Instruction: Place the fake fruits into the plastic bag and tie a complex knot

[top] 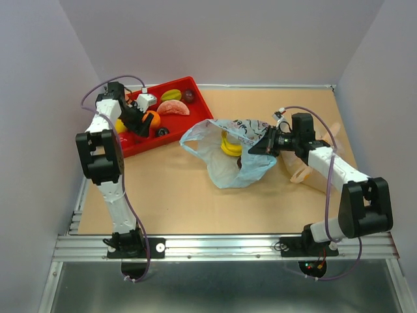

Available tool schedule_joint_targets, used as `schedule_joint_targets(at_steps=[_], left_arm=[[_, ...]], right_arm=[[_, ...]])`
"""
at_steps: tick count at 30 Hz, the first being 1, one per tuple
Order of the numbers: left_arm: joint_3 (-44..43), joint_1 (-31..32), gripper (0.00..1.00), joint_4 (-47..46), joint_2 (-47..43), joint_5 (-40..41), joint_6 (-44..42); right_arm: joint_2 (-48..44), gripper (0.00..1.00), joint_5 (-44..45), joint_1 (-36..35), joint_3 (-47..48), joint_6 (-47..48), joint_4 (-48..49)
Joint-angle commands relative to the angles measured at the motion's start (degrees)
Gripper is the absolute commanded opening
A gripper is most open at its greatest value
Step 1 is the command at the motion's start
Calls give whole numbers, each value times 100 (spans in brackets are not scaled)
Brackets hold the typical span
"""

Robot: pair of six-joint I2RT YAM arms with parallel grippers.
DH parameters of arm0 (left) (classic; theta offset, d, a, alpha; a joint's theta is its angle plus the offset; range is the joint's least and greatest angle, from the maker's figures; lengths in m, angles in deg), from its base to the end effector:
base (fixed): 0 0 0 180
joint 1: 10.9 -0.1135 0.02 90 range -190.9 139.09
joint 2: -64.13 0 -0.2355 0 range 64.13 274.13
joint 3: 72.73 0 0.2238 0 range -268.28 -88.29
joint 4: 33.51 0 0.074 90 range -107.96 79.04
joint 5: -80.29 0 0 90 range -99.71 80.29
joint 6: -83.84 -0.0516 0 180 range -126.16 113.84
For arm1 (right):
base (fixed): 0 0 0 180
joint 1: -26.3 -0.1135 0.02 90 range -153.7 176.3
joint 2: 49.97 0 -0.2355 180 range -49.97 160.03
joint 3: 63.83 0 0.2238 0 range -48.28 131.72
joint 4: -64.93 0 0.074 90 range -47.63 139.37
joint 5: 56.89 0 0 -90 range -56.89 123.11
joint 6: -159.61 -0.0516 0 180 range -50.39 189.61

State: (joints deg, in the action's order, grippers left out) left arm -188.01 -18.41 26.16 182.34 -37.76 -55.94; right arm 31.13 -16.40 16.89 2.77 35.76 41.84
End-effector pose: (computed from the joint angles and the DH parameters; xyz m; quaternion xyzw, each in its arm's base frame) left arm 0.4095 0.0295 0.2035 0.3934 0.8585 -0.0965 0.3145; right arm 0.2752 0.0854 0.2246 -0.0083 0.8354 0.4971 0.2343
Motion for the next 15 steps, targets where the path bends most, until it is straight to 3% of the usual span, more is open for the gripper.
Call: schedule_joint_targets(at_steps=[1, 5, 9, 15], left_arm=[[-565, -23, 54, 114, 1, -94, 214], [-978, -23, 40, 536, -272, -437, 223], [-1128, -23, 37, 808, -588, -780, 153], [-893, 275, 36, 1459, -1273, -2211, -286]], right_arm=[[81, 0, -102, 1, 397, 89, 76], [90, 0, -119, 9, 450, 80, 85], [99, 0, -128, 1, 476, 80, 85], [99, 1, -137, 9, 608, 45, 85]])
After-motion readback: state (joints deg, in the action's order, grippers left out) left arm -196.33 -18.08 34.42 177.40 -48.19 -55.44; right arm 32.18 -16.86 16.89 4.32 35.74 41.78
